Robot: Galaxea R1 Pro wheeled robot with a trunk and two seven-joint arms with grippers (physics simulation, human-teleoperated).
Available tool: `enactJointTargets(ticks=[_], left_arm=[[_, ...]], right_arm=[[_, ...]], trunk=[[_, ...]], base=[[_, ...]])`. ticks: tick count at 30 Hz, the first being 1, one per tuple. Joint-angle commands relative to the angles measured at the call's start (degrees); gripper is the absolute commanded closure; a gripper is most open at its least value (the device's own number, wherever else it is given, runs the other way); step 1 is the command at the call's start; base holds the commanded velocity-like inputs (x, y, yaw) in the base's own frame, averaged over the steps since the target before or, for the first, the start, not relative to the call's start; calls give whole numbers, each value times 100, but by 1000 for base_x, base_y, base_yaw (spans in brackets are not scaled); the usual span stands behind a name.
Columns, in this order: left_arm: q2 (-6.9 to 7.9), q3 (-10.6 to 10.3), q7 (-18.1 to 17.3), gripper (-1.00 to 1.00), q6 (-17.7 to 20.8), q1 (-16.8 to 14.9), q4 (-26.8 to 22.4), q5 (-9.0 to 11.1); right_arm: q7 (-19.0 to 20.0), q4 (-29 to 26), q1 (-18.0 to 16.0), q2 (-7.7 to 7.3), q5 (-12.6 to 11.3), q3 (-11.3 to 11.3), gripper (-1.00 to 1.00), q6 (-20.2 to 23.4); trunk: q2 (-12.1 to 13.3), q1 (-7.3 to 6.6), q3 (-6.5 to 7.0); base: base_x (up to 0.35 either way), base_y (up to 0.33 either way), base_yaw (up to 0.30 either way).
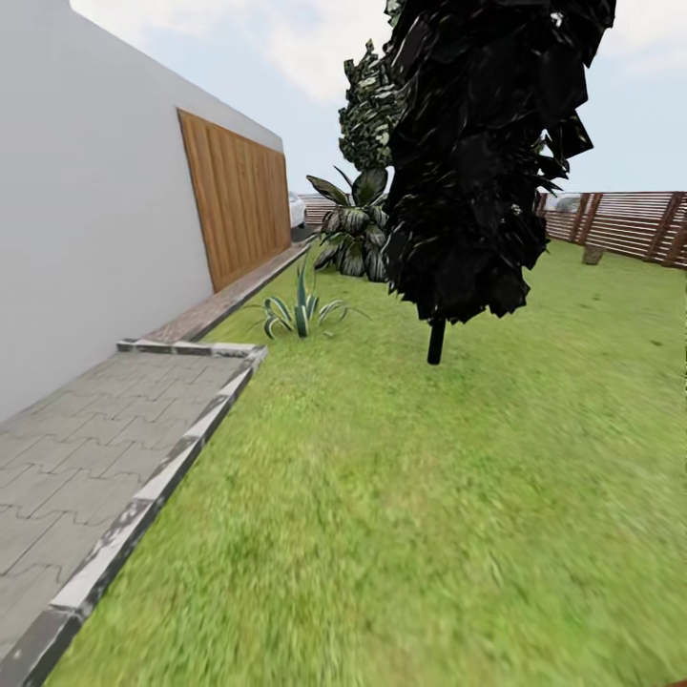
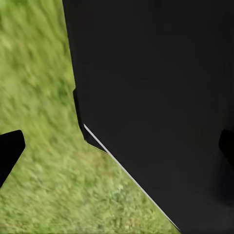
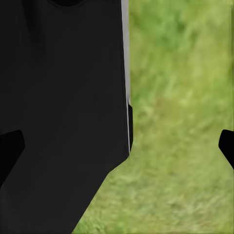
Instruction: Take the three Easter eggs out of the wicker basket on the lawn in the garden, then place them on the lawn next to a single tree (choose any tree) so that all three eggs are next to the same tree and none are left in the basket.
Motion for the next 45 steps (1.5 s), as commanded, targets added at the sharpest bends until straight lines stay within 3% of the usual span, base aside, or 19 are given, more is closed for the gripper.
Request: enactJointTargets(ticks=[1, 24, 37, 45], left_arm=[[2, 3, -15, -100, -2, 4, -13, -33], [2, 3, -15, -100, -6, 4, -13, -33], [2, 3, -15, -100, -7, 4, -13, -33], [2, 3, -15, -100, -7, 4, -13, -33]], right_arm=[[0, 11, -3, 1, -42, 5, -100, -35], [-1, 13, -3, 1, -42, 4, -100, -36], [10, 11, -3, 1, -41, 7, -100, -35], [-4, 11, -3, 1, -42, 10, -100, -35]], trunk=[[-2, 4, -3], [-2, 4, -3], [-2, 4, -3], [-2, 4, -3]], base=[[339, 0, -40], [338, 0, -9], [339, 0, -253], [339, 0, -44]])
